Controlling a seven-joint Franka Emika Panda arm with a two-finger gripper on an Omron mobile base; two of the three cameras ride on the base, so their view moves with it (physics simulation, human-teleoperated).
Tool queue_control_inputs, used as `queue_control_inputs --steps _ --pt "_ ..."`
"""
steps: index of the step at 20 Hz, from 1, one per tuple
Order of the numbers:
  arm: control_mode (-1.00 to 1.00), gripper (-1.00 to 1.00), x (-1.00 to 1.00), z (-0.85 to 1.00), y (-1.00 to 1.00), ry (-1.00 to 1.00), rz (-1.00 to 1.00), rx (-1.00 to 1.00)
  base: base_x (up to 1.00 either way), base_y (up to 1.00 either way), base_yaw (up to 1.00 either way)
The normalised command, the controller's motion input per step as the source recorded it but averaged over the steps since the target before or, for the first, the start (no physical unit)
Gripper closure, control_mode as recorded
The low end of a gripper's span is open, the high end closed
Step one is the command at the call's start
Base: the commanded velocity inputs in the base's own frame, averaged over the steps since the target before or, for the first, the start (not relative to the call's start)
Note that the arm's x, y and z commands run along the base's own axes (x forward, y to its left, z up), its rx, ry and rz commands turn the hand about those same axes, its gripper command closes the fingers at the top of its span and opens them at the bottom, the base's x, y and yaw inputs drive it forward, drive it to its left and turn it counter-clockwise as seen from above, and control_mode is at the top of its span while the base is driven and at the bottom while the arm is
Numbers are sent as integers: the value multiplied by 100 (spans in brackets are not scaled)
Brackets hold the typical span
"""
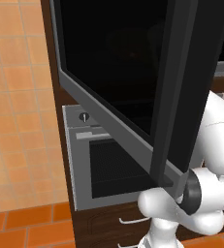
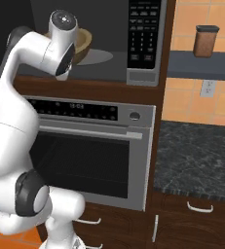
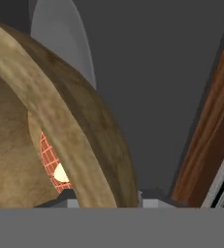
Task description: Open the microwave, place the bowl with waffle inside the microwave, then close the microwave door and turn it on.
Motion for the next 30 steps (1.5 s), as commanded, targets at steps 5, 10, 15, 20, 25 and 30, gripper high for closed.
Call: queue_control_inputs --steps 5,10,15,20,25,30 --pt "-100 100 61 0 0 0 -11 4 0 0 0" --pt "-100 100 55 -17 0 0 -8 2 0 0 0" --pt "-100 100 40 -24 0 2 -4 1 0 0 0" --pt "-100 -100 0 -26 4 3 -4 2 0 0 0" --pt "-100 -100 0 -29 0 -1 -5 4 0 0 0" --pt "-100 -100 -8 -5 2 -18 -1 0 0 0 0"
